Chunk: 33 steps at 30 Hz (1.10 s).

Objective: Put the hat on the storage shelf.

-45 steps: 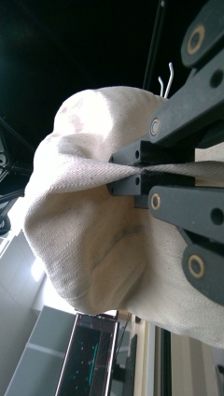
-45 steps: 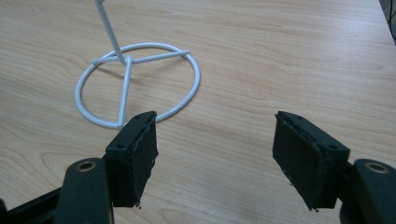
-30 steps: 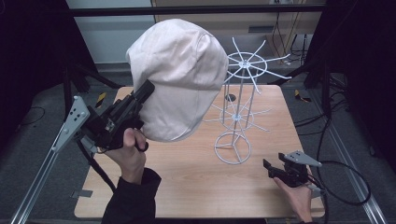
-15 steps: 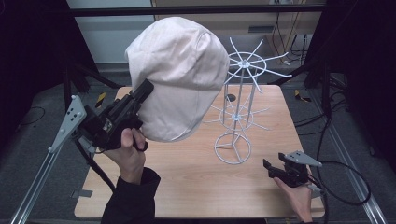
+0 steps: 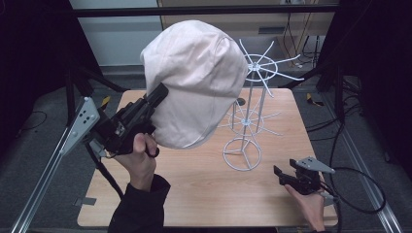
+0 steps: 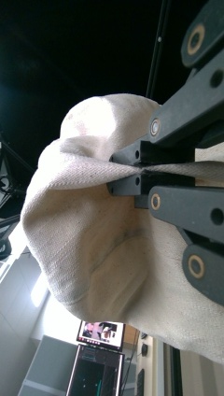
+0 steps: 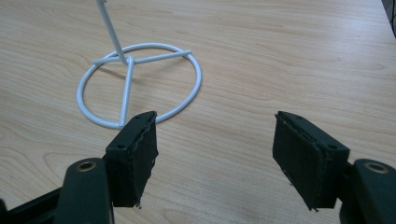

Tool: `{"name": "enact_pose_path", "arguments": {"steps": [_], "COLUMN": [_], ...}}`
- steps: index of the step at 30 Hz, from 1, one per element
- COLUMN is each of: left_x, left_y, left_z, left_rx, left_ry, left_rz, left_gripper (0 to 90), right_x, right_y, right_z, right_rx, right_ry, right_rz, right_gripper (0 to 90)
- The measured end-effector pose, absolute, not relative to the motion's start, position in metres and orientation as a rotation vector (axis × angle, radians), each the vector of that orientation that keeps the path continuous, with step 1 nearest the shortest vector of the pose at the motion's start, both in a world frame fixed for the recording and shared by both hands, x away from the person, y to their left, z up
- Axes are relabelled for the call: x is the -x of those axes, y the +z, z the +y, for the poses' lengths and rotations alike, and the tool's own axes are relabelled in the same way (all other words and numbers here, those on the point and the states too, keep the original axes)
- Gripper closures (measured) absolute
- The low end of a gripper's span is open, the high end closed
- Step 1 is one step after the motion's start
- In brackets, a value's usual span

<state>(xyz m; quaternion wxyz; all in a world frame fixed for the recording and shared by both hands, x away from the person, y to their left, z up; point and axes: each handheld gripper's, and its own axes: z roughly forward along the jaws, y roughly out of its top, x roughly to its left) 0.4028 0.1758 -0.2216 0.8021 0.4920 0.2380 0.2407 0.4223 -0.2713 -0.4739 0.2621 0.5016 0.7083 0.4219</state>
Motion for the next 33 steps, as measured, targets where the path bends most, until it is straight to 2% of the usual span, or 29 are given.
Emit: {"name": "enact_pose_path", "arguments": {"steps": [17,33], "left_x": [-0.423,-0.433], "left_y": [-0.234,-0.254], "left_z": [0.162,0.169], "left_rx": [-1.158,-1.281], "left_ry": [0.508,0.477], "left_rz": [0.534,0.566], "left_gripper": [87.5,87.3], "right_x": [-0.422,-0.423], "right_y": [-0.474,-0.475], "right_z": [-0.271,-0.270], "right_rx": [-1.370,-1.356], "right_ry": [1.150,1.143], "right_rz": [1.920,1.919], "right_gripper": [30.9,30.9]}}
